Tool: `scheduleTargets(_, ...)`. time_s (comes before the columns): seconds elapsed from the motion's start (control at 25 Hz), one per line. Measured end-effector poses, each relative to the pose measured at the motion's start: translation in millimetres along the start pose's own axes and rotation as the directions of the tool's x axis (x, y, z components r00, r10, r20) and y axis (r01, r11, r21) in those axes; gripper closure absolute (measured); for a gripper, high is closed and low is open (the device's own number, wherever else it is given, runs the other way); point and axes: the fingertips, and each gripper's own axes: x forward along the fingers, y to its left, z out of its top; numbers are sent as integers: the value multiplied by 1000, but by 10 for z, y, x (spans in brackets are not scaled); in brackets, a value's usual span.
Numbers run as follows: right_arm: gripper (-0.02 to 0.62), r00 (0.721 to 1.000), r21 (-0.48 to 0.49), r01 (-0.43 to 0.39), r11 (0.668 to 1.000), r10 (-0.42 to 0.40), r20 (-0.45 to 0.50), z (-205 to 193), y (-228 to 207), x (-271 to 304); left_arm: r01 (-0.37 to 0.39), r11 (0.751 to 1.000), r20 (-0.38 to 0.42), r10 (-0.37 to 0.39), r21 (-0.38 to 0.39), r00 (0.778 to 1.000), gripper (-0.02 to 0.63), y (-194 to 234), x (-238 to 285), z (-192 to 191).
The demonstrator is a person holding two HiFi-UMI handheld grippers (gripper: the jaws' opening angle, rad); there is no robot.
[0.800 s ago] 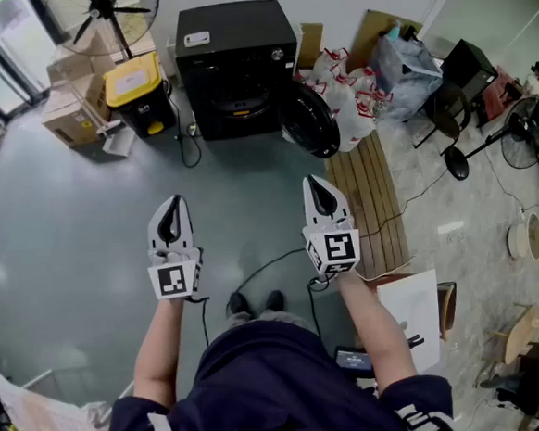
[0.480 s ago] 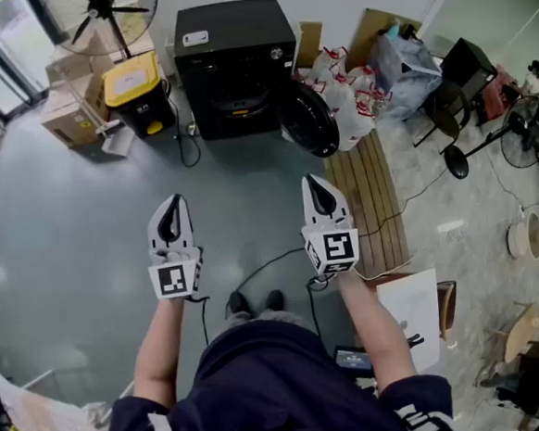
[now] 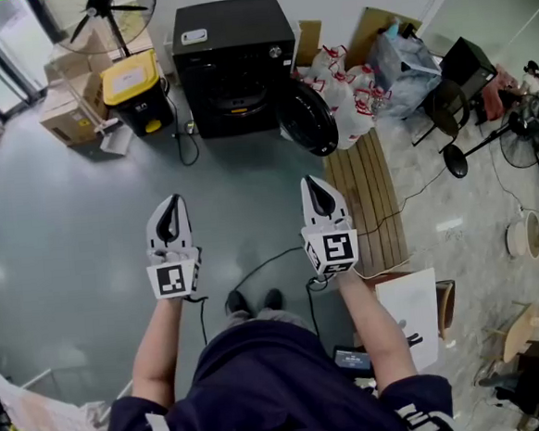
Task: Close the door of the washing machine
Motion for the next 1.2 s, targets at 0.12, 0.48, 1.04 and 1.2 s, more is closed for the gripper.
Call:
scheduleTargets(0.12,575,1000,0,-1,1000,1,0,-27,-31,-11,0,1000,-3,0,2,1000,578,-22,5,-20)
scheduleTargets(0.48,574,999,2,-29,1000,29,-27,-195,-183,-79,-9,1000,-17,10,7,1000,578,-142,71,-90)
scheduleTargets(1.04,552,991,-39,-119,992,116,-71,-499,-529,-70,-69,997,-27,70,30,997,578,-325,239,-196)
scheduleTargets(1.2,534,991,-40,-108,993,104,-88,-588,-614,35,-62,998,-36,63,34,997,578,-310,368,-253)
